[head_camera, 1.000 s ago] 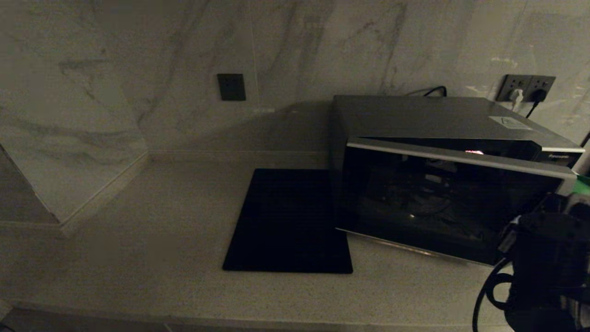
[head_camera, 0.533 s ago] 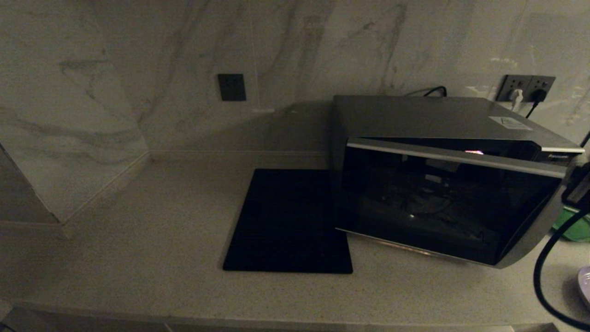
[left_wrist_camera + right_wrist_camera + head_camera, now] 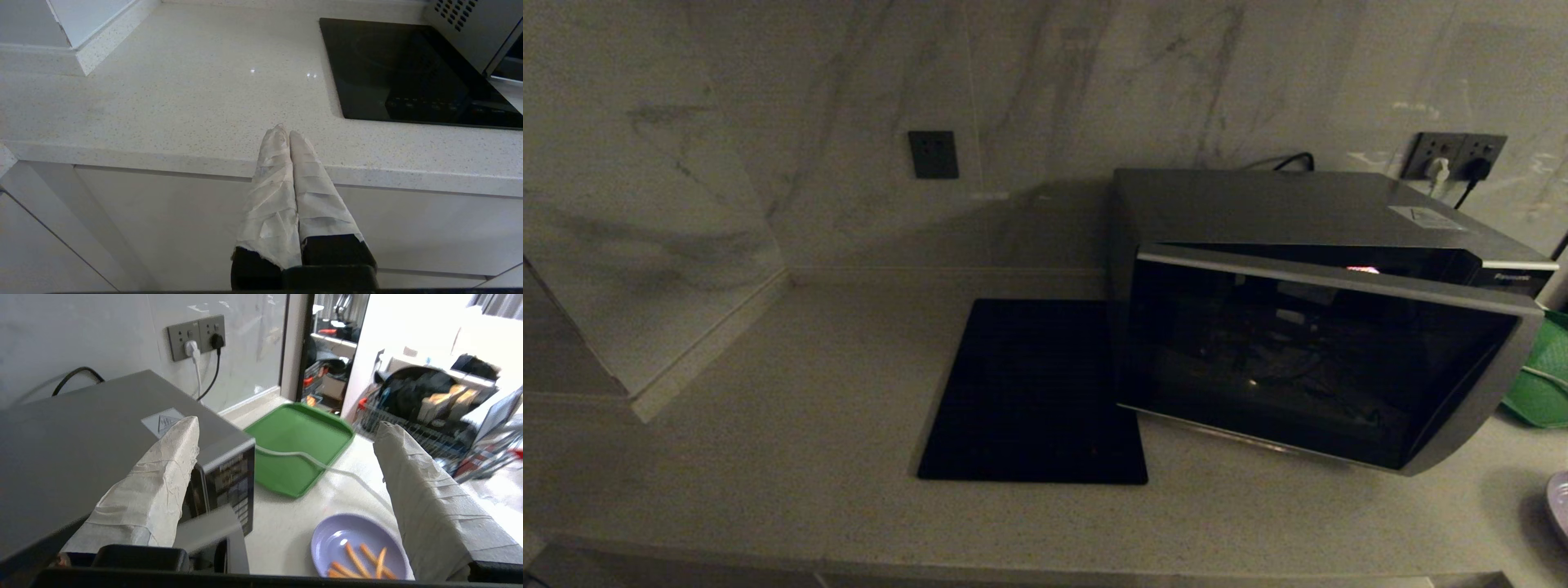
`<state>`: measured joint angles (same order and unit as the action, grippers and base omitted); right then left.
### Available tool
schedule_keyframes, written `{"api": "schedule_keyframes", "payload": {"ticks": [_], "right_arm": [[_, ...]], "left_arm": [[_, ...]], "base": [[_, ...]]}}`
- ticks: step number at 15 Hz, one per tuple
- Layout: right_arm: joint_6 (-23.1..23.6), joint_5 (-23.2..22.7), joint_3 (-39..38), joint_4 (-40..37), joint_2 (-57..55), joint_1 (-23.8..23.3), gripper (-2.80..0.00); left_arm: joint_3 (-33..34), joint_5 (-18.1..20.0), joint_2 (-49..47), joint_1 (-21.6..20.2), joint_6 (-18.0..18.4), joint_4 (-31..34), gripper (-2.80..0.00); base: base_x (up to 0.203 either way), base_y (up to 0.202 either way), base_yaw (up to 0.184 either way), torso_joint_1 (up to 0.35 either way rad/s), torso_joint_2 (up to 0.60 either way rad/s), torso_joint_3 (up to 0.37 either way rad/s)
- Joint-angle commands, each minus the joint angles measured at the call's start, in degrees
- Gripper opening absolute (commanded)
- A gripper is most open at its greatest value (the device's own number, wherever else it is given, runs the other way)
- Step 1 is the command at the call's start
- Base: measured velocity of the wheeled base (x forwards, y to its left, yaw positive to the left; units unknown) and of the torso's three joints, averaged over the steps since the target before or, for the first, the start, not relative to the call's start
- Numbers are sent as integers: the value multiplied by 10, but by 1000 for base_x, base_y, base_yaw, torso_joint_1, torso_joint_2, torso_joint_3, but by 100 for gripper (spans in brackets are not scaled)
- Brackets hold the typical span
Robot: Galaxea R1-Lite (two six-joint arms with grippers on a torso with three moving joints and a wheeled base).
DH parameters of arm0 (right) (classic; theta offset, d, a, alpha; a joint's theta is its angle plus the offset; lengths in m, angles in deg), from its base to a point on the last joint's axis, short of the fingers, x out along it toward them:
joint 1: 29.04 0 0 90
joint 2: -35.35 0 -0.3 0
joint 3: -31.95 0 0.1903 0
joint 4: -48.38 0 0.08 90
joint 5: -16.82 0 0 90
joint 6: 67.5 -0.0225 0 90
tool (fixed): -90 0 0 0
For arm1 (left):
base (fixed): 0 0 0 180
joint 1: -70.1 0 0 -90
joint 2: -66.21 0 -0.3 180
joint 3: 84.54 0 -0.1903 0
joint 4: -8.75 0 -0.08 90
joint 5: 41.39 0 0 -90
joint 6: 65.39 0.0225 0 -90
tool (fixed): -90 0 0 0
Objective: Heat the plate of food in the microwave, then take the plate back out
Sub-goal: Open the microwave oven
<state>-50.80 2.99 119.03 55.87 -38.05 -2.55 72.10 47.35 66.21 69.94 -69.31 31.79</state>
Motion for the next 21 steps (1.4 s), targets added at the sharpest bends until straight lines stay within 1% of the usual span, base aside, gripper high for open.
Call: {"api": "schedule_keyframes", "payload": {"ticks": [1, 2, 4, 5, 7, 8, 9, 11, 12, 13, 14, 15, 17, 20, 21], "right_arm": [[19, -13, 84, -57, -31, -3, 0], [24, -40, 127, -116, -34, -7, 0], [22, -89, 208, -266, -40, -14, 0], [11, -117, 243, -335, -46, -16, 0], [-25, -168, 310, -433, -59, -23, 0], [-58, -189, 345, -480, -66, -28, 0], [-116, -215, 372, -546, -72, -32, 0], [-254, -274, 405, -672, -85, -51, 0], [-321, -311, 413, -720, -92, -64, 0], [-375, -353, 416, -763, -97, -72, 0], [-415, -394, 418, -796, -100, -77, 0], [-435, -413, 417, -808, -102, -78, 0], [-442, -429, 412, -809, -104, -80, 0], [-465, -475, 415, -809, -108, -104, 0], [-476, -480, 413, -809, -113, -111, 0]], "left_arm": [[0, 0, 0, 1, 0, 0, -280], [0, 0, 0, 1, 0, 0, -280], [0, 0, 0, 0, 0, 0, -280], [0, -1, 0, 1, 0, 0, -280], [0, 0, 0, 1, 0, 0, -280], [0, 0, 0, 1, 0, 0, -280], [0, -1, 0, 0, 0, 0, -280], [0, 0, 0, 1, 0, 0, -280], [0, -1, -1, 0, 0, 0, -280], [0, 0, -1, 0, 0, 0, -280], [0, 0, 0, 0, 0, 0, -280], [0, -1, 0, 0, 0, 0, -280], [0, 0, 0, 1, 0, 0, -280], [0, 0, -1, 0, 0, 0, -280], [0, -1, 0, 0, 0, 0, -280]], "base": [[0, 0, 0, 0, 0, 0], [0, 0, 0, 0, 0, 0], [0, 0, 0, 0, 0, 0], [0, 0, 0, 0, 0, 0], [0, 0, 0, 0, 0, 0], [0, 0, 0, 0, 0, 0], [0, 0, 0, 0, 0, 0], [0, 0, 0, 0, 0, 0], [0, 0, 0, 0, 0, 0], [0, 0, 0, 0, 0, 0], [0, 0, 0, 0, 0, 0], [0, 0, 0, 0, 0, 0], [0, 0, 0, 0, 0, 0], [0, 0, 0, 0, 0, 0], [0, 0, 0, 0, 0, 0]]}}
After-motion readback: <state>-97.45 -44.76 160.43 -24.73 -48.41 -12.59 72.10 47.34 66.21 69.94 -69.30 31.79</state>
